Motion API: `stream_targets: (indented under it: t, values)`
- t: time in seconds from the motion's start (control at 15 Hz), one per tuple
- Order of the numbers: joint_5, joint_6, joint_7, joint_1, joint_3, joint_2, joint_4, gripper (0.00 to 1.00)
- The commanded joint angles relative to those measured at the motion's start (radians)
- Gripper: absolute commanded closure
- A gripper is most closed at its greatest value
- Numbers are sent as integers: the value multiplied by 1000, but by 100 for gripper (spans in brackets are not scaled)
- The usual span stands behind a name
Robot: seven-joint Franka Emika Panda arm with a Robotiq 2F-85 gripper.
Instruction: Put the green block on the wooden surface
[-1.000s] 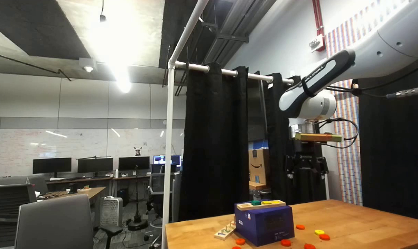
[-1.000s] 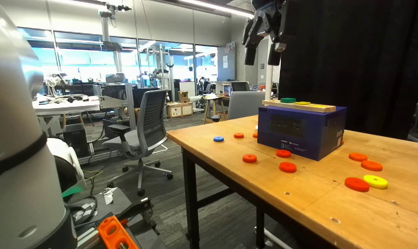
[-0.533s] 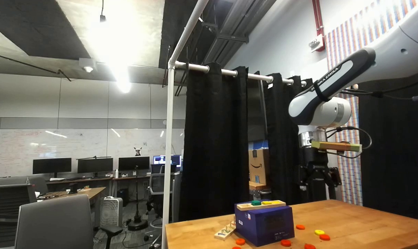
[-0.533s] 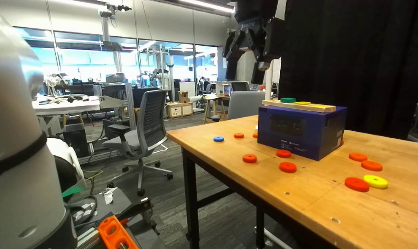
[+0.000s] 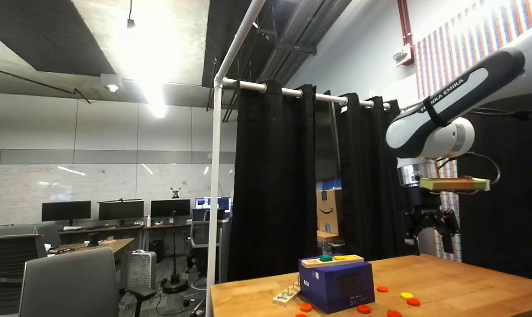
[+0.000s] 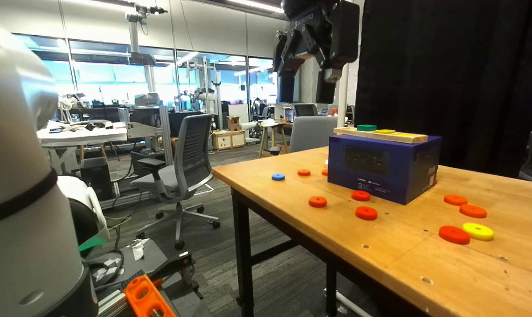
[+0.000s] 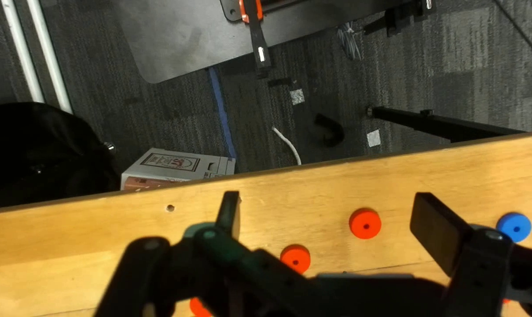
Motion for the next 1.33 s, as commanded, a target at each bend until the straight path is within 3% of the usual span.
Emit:
stream_targets:
  t: [0.0,0.53,1.27]
  values:
    - [-38,0,-2,-19,0,-81,-31,0]
    - [-50,6,3,-23,-3,-122,-36,0]
    - [-38,-2,2,-15,-4,-83,-24,0]
